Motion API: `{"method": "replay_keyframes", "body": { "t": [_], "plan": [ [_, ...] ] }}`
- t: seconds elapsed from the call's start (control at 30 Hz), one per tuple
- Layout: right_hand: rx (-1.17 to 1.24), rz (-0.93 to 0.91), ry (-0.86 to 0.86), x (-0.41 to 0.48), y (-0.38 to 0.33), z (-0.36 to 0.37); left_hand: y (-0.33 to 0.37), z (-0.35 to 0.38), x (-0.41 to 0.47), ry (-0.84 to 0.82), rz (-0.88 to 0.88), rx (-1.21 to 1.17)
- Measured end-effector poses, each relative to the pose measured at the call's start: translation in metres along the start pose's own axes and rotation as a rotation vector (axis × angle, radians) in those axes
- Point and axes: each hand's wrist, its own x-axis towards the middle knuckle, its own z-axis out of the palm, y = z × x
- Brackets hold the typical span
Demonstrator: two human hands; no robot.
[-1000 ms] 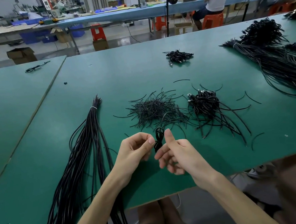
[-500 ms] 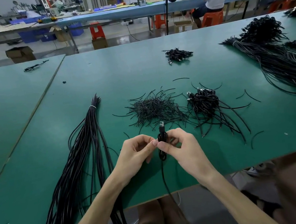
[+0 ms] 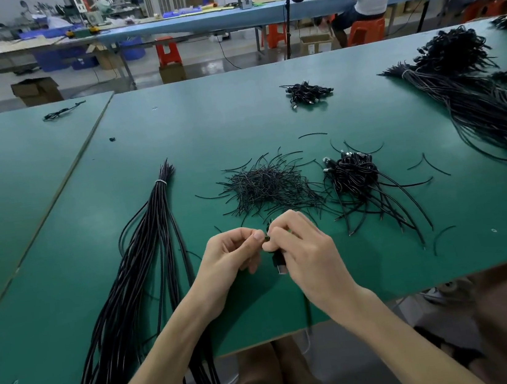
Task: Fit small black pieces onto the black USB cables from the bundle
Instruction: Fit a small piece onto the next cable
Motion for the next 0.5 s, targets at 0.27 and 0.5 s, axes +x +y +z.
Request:
{"method": "replay_keyframes", "body": {
  "t": [0.27,0.5],
  "plan": [
    [0.179,0.133,-0.160,-0.008,-0.003,-0.009,-0.001,-0.001,0.003,0.088,-0.036,-0.058],
    [0.516,0.663,-0.071,-0.001,-0.014,-0.007,-0.001,0.001,0.001,0.050,-0.034,-0.013]
  ]
}}
